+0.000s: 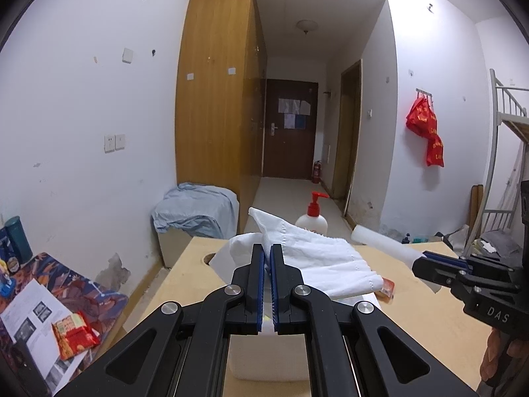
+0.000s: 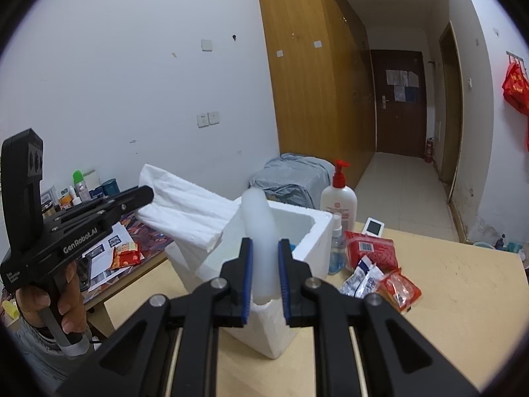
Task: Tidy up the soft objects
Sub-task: 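Carry the white cloth and white foam roll with both tools over the foam box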
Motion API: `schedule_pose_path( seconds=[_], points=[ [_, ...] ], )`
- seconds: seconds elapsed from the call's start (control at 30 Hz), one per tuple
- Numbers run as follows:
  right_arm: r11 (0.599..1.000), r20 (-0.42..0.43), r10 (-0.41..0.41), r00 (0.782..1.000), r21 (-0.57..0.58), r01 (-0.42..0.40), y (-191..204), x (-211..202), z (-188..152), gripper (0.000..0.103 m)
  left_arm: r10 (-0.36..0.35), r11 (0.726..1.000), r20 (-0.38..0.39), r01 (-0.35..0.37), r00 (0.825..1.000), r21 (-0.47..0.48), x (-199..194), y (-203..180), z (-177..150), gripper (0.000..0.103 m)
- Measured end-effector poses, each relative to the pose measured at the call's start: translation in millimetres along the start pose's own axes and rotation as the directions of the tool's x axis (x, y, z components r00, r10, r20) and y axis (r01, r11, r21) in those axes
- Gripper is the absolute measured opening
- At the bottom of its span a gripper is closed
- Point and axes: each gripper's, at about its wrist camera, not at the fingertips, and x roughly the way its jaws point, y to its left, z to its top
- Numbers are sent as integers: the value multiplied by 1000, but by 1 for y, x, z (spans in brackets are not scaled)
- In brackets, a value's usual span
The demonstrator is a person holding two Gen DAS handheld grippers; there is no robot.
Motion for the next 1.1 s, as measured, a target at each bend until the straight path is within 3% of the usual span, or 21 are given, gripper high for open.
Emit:
schedule_pose_path(
  seconds=[0.23,0.8,1.1],
  points=[
    [1000,16,-6,1000,2,6,-2,2,6,18,-12,1000,3,12,1000,20,12,-7,7,4],
    [999,-12,-36,999,11,36,-8,13,4,18,-39,999,-97,41,995,12,60,-7,-8,4],
    [999,-15,-38,999,12,38,-8,14,4,18,-28,999,-104,30,994,19,63,-7,-11,4]
  ],
)
